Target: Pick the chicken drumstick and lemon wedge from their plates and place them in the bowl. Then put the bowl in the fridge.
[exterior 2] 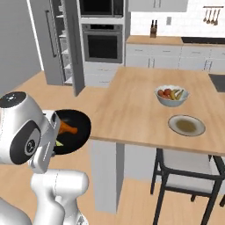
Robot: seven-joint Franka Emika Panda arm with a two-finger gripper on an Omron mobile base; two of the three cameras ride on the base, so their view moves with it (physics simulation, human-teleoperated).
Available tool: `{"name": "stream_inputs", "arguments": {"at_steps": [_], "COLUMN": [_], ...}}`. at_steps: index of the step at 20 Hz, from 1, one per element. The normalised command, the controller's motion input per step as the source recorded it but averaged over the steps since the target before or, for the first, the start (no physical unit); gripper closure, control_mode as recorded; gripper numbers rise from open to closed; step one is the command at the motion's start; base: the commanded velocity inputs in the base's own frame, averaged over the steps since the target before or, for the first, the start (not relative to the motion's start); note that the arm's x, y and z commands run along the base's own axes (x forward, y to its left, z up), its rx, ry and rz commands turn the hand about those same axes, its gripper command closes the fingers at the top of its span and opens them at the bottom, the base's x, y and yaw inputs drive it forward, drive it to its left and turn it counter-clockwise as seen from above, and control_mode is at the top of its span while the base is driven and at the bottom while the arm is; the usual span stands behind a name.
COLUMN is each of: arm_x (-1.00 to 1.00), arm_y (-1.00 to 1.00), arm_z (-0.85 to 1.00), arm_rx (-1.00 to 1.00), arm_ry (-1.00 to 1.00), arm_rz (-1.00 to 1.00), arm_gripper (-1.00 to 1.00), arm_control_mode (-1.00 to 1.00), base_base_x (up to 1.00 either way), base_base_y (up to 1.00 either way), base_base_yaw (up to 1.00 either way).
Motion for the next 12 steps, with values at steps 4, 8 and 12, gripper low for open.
{"name": "stream_inputs", "arguments": {"at_steps": [4, 8, 12], "arm_x": [0.0, 0.0, 0.0], "arm_y": [0.0, 0.0, 0.0], "arm_z": [0.0, 0.0, 0.0], "arm_rx": [0.0, 0.0, 0.0], "arm_ry": [0.0, 0.0, 0.0], "arm_rz": [0.0, 0.0, 0.0], "arm_gripper": [1.0, 1.0, 1.0], "arm_control_mode": [1.0, 1.0, 1.0], "base_base_x": [0.09, 0.32, 0.63], "base_base_y": [1.0, 1.0, 1.0], "base_base_yaw": [0.0, 0.0, 0.0]}}
